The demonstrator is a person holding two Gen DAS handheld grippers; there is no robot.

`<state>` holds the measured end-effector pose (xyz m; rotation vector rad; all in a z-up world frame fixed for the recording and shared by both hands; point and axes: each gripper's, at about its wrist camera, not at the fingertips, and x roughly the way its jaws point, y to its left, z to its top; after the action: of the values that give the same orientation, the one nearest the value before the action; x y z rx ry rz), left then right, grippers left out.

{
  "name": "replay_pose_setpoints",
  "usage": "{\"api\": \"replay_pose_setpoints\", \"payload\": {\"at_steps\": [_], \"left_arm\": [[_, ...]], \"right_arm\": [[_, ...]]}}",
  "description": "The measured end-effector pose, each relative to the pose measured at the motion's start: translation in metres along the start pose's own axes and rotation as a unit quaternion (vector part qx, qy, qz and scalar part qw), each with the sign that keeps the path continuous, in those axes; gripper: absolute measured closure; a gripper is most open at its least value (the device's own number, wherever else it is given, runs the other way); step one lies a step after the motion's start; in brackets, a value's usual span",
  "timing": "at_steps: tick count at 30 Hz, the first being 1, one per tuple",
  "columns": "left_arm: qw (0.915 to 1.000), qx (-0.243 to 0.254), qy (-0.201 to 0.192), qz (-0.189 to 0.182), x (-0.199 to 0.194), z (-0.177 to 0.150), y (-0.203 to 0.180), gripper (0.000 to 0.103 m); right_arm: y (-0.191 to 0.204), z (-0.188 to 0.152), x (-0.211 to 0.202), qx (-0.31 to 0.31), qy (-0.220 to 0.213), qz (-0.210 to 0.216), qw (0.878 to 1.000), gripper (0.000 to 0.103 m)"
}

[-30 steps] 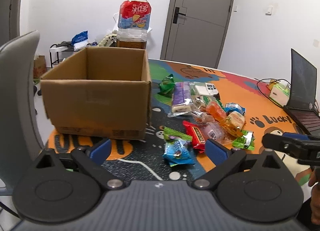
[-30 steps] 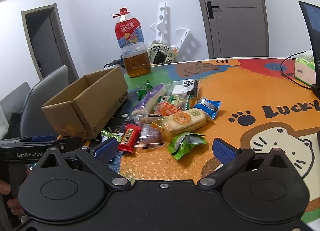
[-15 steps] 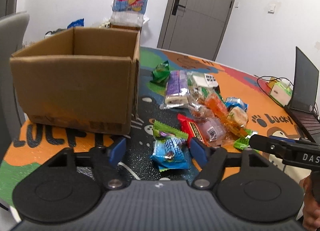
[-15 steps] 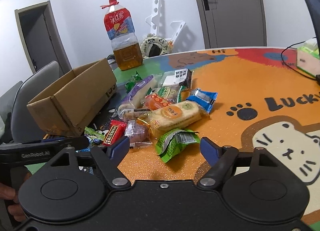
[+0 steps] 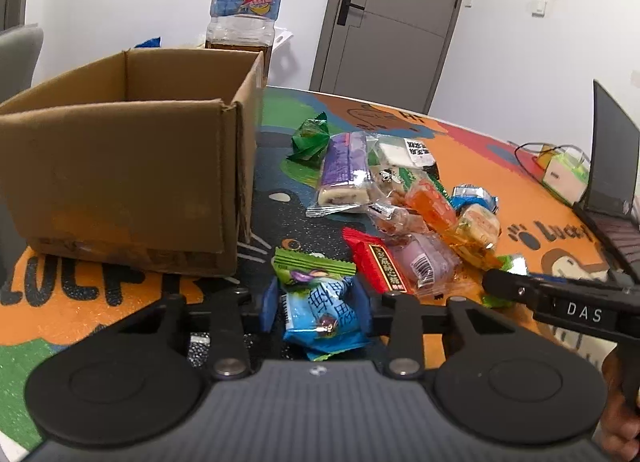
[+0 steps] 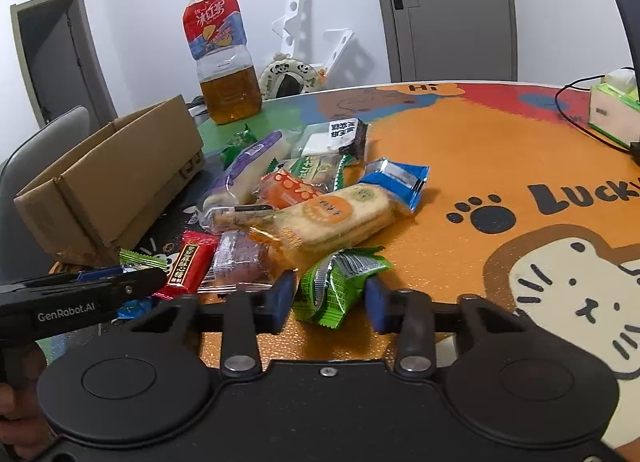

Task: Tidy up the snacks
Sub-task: 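Grasp the blue candy packet with the left tool while the right tool grasps the green wrapper, then carry both snacks over the cardboard box and open both tools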

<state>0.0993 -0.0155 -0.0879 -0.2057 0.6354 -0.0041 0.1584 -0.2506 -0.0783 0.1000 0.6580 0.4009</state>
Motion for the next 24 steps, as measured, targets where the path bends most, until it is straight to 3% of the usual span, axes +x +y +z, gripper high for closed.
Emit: {"api": "replay_pose_setpoints", "payload": {"at_steps": [8,24], "left_arm": [[0.9997,-0.020,-0.003,-0.010,-0.014,-0.001,0.011,0.067],[0.9974,-0.030,-0.064,-0.017,-0.064,0.031,0.024,0.067]], "right_arm": [[0.003,0.000,-0.018,0.006,-0.020,0.010,1.000,0.070],[0.048,0.033,-0.035,-0.033,-0.068,0.058,0.995,0.070]]}}
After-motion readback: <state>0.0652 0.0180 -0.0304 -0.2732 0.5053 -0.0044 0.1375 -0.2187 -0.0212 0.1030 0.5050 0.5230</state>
